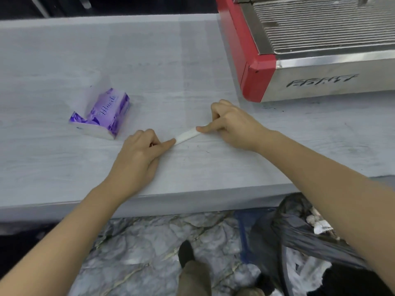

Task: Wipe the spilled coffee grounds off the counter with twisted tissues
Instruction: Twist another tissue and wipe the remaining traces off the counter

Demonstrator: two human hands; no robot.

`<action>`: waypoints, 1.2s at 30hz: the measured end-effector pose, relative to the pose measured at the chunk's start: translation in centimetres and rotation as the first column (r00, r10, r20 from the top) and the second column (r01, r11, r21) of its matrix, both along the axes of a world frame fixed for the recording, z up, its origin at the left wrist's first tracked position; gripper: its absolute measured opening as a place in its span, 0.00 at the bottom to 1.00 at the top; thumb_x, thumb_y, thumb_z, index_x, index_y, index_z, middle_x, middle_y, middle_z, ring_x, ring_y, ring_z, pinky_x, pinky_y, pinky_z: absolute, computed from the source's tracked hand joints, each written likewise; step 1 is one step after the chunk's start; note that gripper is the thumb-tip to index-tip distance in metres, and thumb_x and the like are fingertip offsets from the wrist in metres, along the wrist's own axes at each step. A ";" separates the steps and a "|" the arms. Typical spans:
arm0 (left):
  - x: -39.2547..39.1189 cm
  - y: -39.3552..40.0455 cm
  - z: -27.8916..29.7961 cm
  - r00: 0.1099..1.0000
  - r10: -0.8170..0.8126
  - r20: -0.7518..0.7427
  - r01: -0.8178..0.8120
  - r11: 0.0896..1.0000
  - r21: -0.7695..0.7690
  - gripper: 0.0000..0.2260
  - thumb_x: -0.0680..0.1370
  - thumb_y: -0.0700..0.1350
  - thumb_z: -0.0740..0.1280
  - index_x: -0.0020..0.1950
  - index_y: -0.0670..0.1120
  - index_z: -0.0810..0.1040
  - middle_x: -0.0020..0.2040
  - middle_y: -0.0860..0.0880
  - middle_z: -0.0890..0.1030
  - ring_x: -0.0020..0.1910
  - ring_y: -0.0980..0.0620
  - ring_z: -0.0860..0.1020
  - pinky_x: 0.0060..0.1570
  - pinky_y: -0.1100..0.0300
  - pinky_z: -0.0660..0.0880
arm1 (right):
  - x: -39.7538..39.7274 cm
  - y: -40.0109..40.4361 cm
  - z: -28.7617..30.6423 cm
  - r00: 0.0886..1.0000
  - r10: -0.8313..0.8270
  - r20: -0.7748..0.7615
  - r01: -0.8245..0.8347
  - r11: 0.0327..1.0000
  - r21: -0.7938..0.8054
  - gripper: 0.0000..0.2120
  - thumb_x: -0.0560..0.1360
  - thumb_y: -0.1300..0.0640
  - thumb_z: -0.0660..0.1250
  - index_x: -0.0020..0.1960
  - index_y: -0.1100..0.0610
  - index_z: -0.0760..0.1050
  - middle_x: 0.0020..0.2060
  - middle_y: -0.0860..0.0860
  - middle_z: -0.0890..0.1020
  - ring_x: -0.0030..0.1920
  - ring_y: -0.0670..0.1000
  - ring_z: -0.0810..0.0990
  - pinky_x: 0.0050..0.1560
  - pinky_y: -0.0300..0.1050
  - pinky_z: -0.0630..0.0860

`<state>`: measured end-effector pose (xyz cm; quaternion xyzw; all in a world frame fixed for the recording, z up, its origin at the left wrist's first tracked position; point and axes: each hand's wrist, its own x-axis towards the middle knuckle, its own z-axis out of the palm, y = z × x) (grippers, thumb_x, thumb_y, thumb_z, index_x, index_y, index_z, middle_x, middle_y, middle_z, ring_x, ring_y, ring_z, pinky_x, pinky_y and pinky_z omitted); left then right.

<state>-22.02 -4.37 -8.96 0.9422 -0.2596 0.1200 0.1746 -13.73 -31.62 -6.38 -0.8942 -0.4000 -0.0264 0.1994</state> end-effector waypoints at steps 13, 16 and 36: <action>-5.7 -15.9 -0.8 0.996 0.088 -0.031 -0.091 0.991 -0.098 0.19 0.77 0.34 0.61 0.67 0.43 0.78 0.42 0.46 0.70 0.40 0.49 0.66 0.38 0.51 0.68 | -1.8 -13.7 -0.1 0.998 0.043 -0.038 -0.043 0.999 -0.005 0.18 0.76 0.67 0.65 0.58 0.48 0.82 0.38 0.49 0.68 0.43 0.51 0.67 0.37 0.52 0.71; -5.3 -19.6 -0.8 0.997 0.030 -0.068 -0.040 0.987 -0.153 0.18 0.79 0.34 0.63 0.67 0.46 0.78 0.41 0.49 0.69 0.40 0.49 0.67 0.39 0.53 0.67 | -2.2 -18.4 0.0 0.997 0.023 -0.071 -0.023 1.000 -0.005 0.17 0.77 0.66 0.65 0.58 0.47 0.82 0.38 0.48 0.68 0.42 0.50 0.66 0.40 0.51 0.71; -1.7 -32.8 0.7 0.917 -0.120 -0.380 -0.062 0.899 -0.433 0.10 0.78 0.41 0.70 0.55 0.52 0.85 0.39 0.56 0.71 0.41 0.54 0.73 0.41 0.69 0.68 | -4.8 -34.7 -0.8 0.992 -0.097 -0.080 0.107 0.986 0.126 0.16 0.74 0.66 0.70 0.54 0.47 0.84 0.34 0.50 0.70 0.39 0.50 0.71 0.41 0.36 0.67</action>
